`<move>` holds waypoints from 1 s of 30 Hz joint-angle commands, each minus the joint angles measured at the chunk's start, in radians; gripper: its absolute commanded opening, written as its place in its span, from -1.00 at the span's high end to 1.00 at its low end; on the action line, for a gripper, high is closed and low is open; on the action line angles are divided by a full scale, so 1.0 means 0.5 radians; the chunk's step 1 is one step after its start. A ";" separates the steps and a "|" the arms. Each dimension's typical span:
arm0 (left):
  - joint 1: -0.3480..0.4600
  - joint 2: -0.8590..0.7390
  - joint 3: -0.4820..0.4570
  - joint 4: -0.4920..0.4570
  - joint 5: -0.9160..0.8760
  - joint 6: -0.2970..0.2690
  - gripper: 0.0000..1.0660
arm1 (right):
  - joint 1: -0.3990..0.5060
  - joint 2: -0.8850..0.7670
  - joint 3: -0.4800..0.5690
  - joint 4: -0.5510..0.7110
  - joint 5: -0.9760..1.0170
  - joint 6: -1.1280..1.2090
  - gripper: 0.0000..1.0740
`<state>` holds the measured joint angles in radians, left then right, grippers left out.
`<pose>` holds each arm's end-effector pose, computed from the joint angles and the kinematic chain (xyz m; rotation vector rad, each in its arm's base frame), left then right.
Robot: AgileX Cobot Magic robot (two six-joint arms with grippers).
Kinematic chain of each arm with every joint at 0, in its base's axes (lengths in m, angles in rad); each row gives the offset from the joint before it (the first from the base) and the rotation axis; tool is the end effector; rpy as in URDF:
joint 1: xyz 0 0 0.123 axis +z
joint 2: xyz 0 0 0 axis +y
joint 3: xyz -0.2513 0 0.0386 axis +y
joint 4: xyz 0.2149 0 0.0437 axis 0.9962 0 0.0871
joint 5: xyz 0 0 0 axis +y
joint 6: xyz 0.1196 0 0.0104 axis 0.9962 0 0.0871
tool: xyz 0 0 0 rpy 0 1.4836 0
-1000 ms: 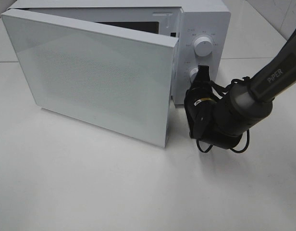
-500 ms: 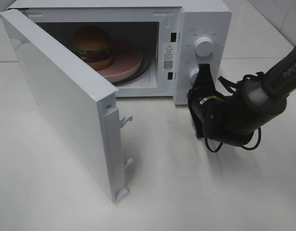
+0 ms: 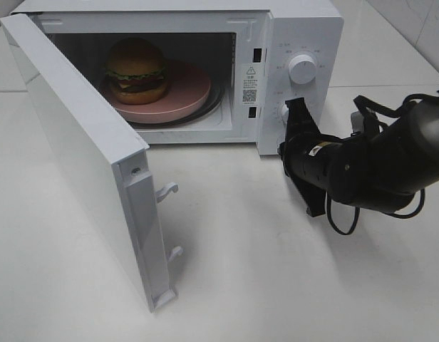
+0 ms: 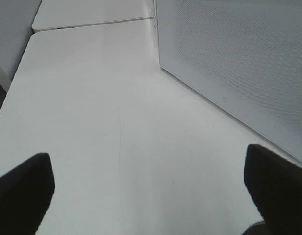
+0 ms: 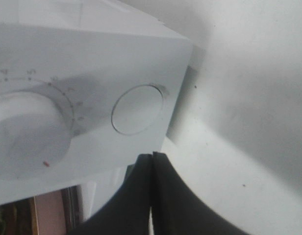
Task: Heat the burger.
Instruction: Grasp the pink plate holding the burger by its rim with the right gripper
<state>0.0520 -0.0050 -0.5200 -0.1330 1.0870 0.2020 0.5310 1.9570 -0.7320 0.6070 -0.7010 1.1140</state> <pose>0.0195 -0.0131 0.2517 0.1629 2.0319 0.0001 0.3160 0.1344 0.0972 1.3164 1.7531 0.8907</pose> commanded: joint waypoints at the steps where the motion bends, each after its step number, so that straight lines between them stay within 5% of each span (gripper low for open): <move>1: -0.010 -0.010 0.004 -0.006 -0.028 -0.006 -0.83 | -0.008 -0.162 0.074 -0.122 0.186 -0.236 1.00; 22: -0.010 -0.010 0.004 -0.006 -0.028 -0.006 -0.83 | -0.070 -0.688 0.088 -0.318 1.554 -1.808 0.98; 30: -0.010 -0.010 0.004 -0.006 -0.028 -0.006 -0.83 | -0.084 -0.766 -0.046 -0.650 2.184 -2.174 0.97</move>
<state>0.0520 -0.0050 -0.5200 -0.1330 1.0870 0.2020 0.4940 1.5840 -0.7470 0.3100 0.3560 0.0540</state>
